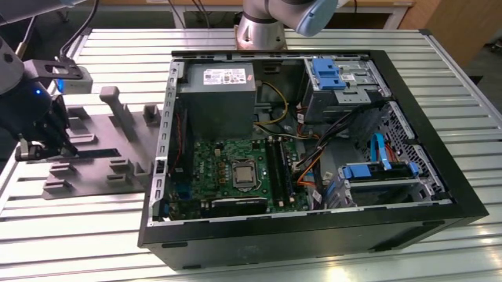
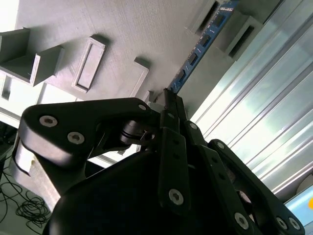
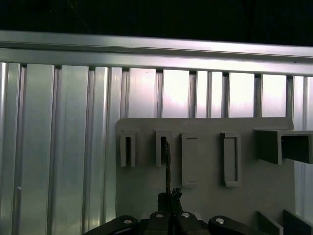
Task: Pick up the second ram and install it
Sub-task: 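Pick up the second ram and move it above second insertion slot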
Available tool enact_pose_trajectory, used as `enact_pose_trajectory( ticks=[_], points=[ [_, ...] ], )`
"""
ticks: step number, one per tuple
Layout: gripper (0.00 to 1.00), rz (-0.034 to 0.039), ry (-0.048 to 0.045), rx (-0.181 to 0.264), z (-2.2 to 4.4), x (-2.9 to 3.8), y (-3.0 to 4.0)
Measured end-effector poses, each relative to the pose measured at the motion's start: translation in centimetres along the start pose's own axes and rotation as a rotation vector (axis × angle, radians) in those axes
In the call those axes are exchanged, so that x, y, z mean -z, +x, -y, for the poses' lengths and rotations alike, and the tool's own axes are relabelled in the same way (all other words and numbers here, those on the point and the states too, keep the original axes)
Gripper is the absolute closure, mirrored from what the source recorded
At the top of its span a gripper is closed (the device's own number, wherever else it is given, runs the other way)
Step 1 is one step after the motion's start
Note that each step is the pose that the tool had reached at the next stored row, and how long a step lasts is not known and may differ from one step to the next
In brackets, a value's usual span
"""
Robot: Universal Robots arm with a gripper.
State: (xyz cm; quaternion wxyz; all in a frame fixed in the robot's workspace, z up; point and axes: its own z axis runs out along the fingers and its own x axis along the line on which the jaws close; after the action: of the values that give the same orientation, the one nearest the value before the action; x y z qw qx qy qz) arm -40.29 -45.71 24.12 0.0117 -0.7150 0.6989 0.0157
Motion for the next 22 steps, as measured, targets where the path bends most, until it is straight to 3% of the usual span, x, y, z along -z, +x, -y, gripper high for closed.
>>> enact_pose_trajectory(
  ticks=[22],
  points=[
    [0.88, 0.0108, 0.0002, 0.0, -0.01, 2.0, -0.08]
  ],
)
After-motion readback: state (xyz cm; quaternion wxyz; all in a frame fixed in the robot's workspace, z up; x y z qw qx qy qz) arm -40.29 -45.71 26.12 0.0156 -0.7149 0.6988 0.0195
